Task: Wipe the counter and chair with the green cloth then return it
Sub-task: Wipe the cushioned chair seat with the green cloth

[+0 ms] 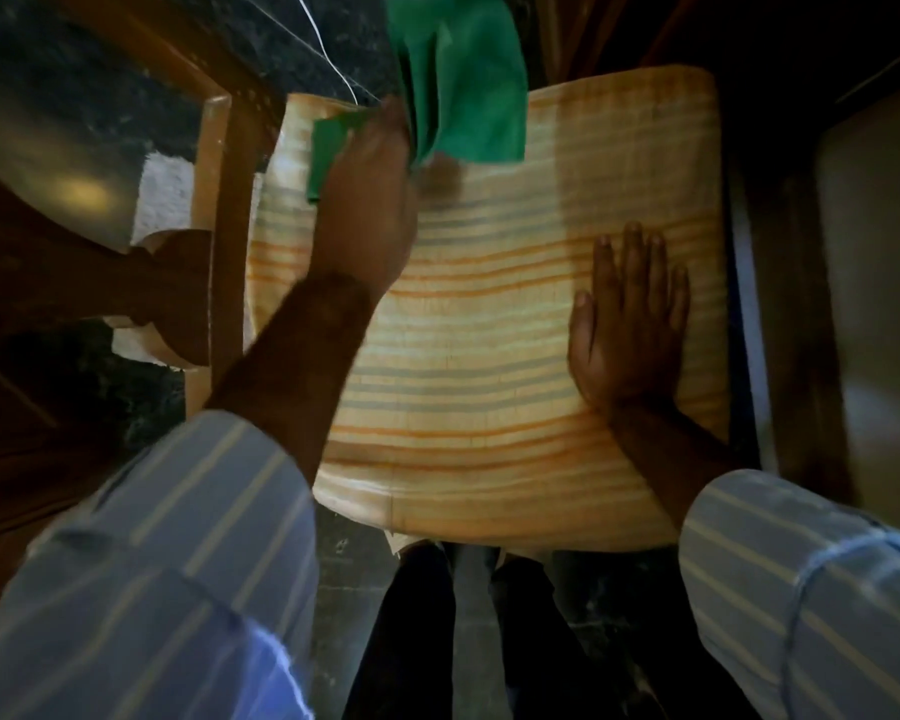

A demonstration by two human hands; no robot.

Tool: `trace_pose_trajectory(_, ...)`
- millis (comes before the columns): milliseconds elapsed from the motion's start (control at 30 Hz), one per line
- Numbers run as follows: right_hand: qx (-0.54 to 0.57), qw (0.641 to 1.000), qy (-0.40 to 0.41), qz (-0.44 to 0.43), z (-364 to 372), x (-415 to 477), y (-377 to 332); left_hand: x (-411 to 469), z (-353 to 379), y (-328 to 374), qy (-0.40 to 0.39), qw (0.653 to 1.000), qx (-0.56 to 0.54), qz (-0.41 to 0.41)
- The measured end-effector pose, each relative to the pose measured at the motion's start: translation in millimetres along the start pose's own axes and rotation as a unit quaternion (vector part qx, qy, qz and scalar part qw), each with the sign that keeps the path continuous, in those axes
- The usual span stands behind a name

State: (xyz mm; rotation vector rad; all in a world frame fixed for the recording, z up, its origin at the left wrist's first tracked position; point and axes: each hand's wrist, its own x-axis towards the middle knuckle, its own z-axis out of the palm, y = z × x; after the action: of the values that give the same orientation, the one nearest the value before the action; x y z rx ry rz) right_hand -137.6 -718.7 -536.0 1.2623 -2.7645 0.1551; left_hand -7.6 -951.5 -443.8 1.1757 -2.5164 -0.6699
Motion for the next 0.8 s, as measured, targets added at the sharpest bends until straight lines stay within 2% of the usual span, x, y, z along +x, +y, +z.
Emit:
trace_pose_trajectory(133, -0.006, 1.000, -0.002, -0.001, 1, 0, 0, -26, 54, -9, -0.151, 0.978, 0.132, 0.048)
trace_pose_trajectory(200, -0.002, 1.000, 0.004, -0.002, 2, 0, 1, -64, 68, -14, -0.161, 0.972, 0.163, 0.060)
trace_pose_trajectory(300, 0.001, 1.000, 0.020, -0.002, 6, 0, 1, -120, 74, -12, -0.145, 0.976, 0.151, 0.065)
trace_pose_trajectory(400, 0.009, 1.000, 0.007, 0.000, 1, 1, 1, -157, 70, -6, -0.172, 0.970, 0.154, 0.069)
trace_pose_trajectory(500, 0.022, 0.998, -0.048, 0.018, -9, 5, -5, -156, 59, 0, -0.195, 0.977, 0.071, 0.048)
trace_pose_trajectory(600, 0.084, 0.991, -0.083, 0.069, -23, 14, -16, -144, 42, -1, -0.123, 0.990, -0.056, -0.031)
trace_pose_trajectory(700, 0.197, 0.974, -0.068, 0.085, -40, 19, -30, -138, 30, -8, -0.022, 0.986, 0.009, -0.166)
trace_pose_trajectory(800, 0.282, 0.936, -0.154, 0.143, -52, 15, -43, -127, 24, -15, -0.039, 0.952, -0.062, -0.296)
